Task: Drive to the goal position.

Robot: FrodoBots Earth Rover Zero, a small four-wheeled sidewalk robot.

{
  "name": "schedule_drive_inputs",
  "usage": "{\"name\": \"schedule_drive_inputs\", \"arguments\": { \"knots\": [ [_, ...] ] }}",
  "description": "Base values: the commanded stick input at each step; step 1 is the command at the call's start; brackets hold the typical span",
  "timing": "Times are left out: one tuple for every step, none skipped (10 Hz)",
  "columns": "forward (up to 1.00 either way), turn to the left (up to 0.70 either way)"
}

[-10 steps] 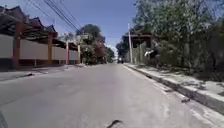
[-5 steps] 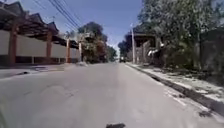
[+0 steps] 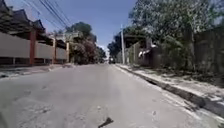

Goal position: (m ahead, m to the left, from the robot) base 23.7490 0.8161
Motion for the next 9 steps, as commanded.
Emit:
{"name": "schedule_drive_inputs", "arguments": {
  "knots": [
    [1.00, 0.00],
    [1.00, 0.00],
    [1.00, 0.00],
    [1.00, 0.00],
    [1.00, 0.00],
    [1.00, 0.00],
    [1.00, 0.00],
    [1.00, 0.00],
    [1.00, 0.00]
  ]
}}
